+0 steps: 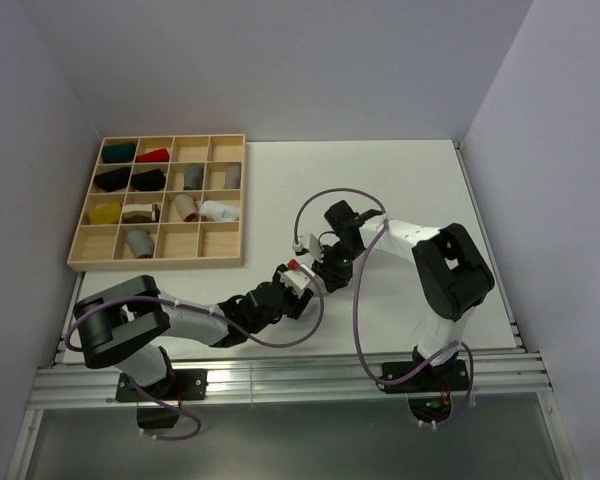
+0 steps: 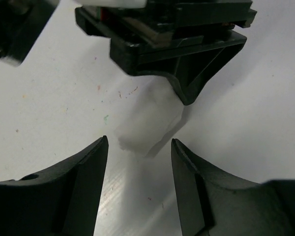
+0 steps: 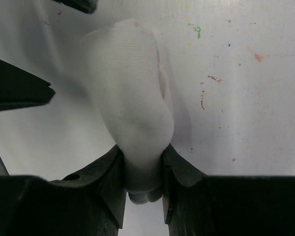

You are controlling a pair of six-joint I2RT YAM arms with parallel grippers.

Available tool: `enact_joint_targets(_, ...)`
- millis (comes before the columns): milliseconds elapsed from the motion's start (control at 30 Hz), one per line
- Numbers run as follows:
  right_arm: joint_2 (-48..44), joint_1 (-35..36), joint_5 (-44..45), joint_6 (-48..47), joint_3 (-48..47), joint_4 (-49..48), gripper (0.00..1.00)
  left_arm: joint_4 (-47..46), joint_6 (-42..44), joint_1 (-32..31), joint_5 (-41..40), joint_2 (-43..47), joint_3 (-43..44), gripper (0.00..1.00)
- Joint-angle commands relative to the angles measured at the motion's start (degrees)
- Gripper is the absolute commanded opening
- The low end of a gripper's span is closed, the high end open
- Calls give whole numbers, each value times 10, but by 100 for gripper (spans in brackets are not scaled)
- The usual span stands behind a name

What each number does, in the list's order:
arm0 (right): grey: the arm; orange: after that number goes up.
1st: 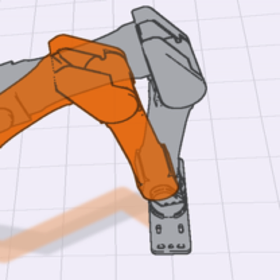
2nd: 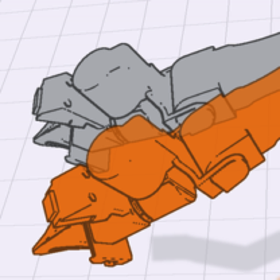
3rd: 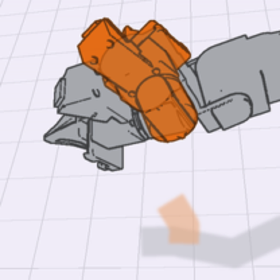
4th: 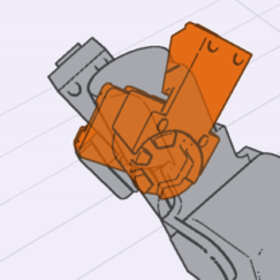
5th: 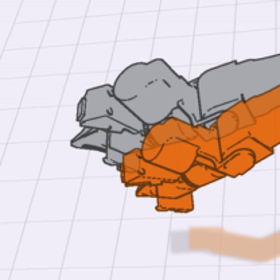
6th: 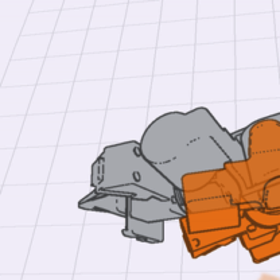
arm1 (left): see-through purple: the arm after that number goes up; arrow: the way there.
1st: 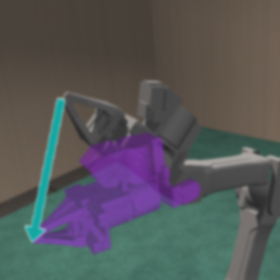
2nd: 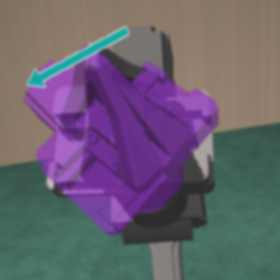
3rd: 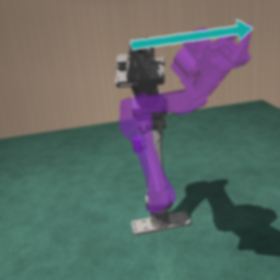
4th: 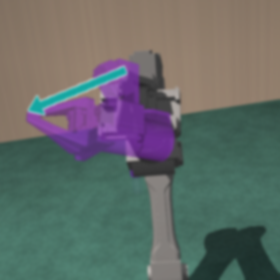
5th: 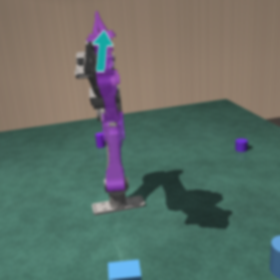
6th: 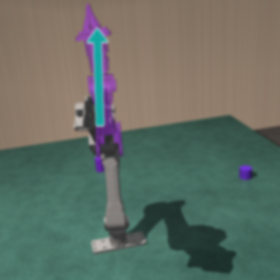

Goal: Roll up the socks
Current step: Roll the sock at the center of the board.

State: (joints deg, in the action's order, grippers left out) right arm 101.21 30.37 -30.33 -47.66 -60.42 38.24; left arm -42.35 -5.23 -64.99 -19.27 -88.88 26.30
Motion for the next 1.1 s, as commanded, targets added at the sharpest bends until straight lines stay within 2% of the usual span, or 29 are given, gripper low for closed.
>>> enact_joint_targets(0,29,-4,18,-9,2,60,0,-48,79,-13,-21,-25,37,60)
enact_joint_targets(200,48,-8,18,-16,-8,72,0,-23,115,-13,11,-73,77,66)
enact_joint_targets(300,53,-9,18,-17,-12,76,0,-23,127,-14,27,-91,87,72)
enact_joint_targets(667,70,-14,13,-26,-27,98,0,20,183,-3,44,-140,132,73)
enact_joint_targets(900,85,-15,16,-35,-40,118,0,60,184,19,69,-164,159,73)
enact_joint_targets(1067,91,-17,16,-38,-45,124,0,84,167,35,111,-166,165,68)
